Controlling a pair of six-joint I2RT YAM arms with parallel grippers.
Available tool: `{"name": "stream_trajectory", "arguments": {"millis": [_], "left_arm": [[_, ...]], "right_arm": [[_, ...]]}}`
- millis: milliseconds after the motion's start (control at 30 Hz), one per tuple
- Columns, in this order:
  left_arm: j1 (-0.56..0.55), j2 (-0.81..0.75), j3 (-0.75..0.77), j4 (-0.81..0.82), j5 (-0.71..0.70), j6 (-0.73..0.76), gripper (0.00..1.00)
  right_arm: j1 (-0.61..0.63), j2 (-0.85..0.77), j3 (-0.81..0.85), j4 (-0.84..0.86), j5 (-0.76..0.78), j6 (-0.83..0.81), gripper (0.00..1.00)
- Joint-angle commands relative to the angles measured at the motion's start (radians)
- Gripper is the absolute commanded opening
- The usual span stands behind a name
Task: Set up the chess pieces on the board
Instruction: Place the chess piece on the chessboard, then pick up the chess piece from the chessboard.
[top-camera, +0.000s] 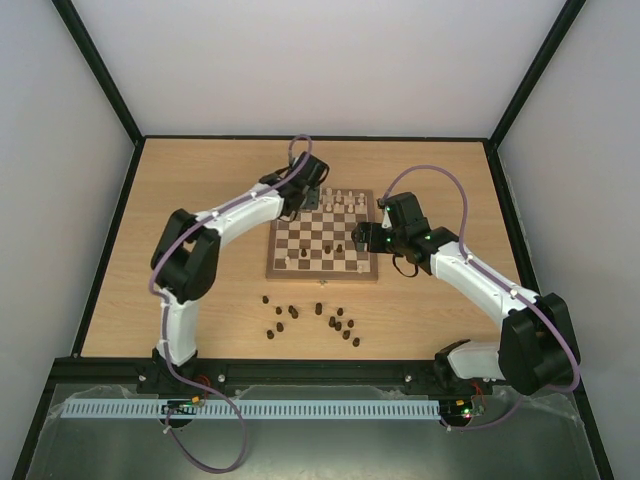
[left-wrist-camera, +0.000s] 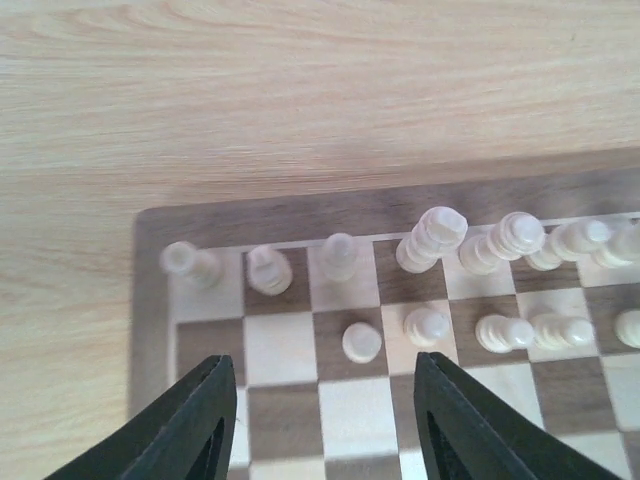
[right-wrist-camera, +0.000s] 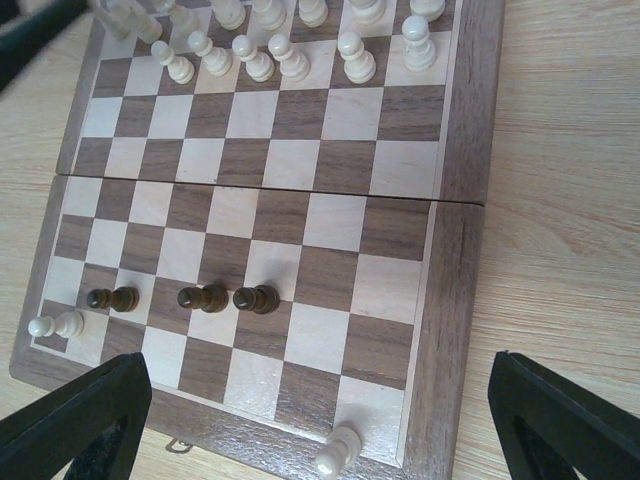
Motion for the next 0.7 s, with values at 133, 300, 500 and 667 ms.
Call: {"name": "stream_trajectory", "arguments": {"millis": [133,300,500,667], "left_arm": [[-0.020,-0.286,-0.249,-0.041,0.021,-0.086,0.68],[-0.069,-0.440,-0.431,-0.055,0.058,-0.155,0.92],[-0.123,-0.556,-0.553,-0.105,0.051,-0.216,0.99],[-0.144,-0.600,-0.635,-0.100,0.053,-0.242,0.96]], "right_arm": [[0.007,-0.017,-0.005,-0.002,-0.001,-0.006,0.99],[0.007,-0.026,-0.007,-0.001,0.001,-0.004,0.99],[0.008,-0.035,-0.009,-0.002,0.002,-0.004,0.98],[0.008,-0.036,-0.009,-0.003,0.003,-0.005,0.99]]}}
